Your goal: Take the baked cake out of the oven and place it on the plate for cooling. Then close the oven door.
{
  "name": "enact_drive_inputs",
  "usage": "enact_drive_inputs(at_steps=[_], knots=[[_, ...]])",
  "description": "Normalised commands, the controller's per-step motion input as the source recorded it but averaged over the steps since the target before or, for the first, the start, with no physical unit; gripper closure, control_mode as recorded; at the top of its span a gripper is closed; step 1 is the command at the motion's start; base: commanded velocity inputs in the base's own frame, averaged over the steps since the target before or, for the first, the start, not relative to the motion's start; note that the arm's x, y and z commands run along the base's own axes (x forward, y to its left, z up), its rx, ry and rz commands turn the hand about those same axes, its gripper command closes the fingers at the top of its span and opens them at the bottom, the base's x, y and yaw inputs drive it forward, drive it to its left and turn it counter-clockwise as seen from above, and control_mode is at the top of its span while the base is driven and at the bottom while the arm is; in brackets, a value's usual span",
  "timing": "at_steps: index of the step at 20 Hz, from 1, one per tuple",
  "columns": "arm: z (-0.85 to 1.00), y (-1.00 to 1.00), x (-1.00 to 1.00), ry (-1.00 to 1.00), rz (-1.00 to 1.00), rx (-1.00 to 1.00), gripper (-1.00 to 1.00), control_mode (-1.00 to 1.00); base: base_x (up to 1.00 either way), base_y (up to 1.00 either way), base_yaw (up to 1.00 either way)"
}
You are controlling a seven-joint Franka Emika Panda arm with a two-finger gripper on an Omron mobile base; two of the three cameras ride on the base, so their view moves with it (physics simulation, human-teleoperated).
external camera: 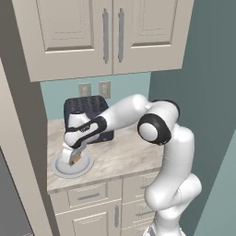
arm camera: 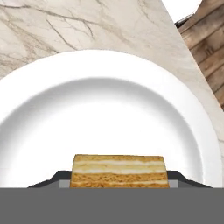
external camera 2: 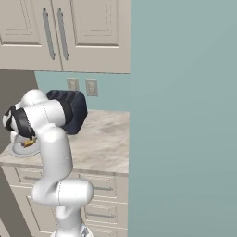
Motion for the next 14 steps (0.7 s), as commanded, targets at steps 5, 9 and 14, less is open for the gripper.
enact_drive_inputs(at_steps=[5,9,14], knots=[[-0.01,0.07,0.09,-0.13,0.0,0.0,1.0,-1.0,0.0,0.0,0.0],[0.0,0.06,0.04,-0.08,0.0,0.0,1.0,-1.0,0.0,0.0,0.0],[0.0,0.0,0.0,-0.02,0.0,0.0,-1.0,-1.0,0.0,0.0,0.0]])
